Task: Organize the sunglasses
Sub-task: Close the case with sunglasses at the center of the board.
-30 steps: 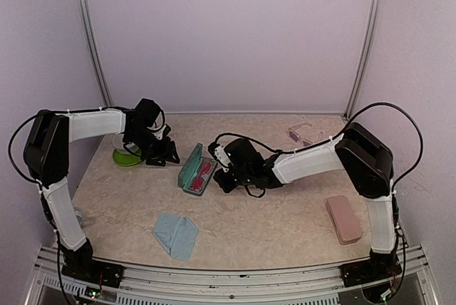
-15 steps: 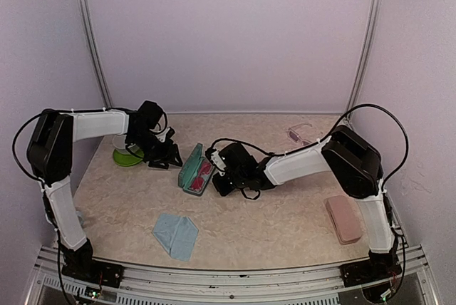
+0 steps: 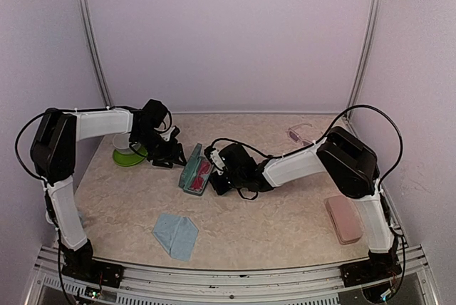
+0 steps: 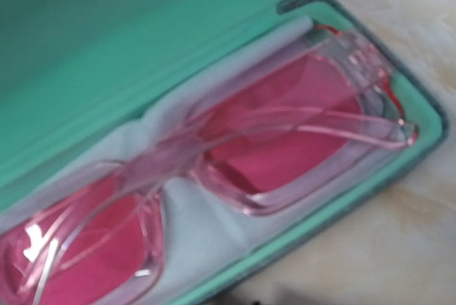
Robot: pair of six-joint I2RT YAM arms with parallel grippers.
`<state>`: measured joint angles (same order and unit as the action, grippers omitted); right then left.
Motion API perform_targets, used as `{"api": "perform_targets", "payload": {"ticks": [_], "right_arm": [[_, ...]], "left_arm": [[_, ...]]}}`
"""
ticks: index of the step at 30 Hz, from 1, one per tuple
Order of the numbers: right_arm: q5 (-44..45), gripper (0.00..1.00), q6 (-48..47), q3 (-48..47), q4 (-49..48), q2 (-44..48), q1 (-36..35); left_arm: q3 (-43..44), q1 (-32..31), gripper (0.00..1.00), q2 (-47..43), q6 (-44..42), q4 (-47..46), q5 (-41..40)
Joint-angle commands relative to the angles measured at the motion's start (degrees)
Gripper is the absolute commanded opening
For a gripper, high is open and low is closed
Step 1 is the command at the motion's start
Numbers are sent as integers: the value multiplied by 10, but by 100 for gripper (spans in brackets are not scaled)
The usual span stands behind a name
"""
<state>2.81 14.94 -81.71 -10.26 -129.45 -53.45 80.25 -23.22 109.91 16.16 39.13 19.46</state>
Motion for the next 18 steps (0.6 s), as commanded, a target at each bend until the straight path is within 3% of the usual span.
{"api": "perform_targets", "payload": {"ticks": [1,18], "right_arm": [[-24,15,18,4,-28,-22,4],[-52,14,9,-6,-35,-30,7]], "left_arm": [[18,-14,58,14,-9,11,9],[25,-35,58,32,-2,13,6]]}}
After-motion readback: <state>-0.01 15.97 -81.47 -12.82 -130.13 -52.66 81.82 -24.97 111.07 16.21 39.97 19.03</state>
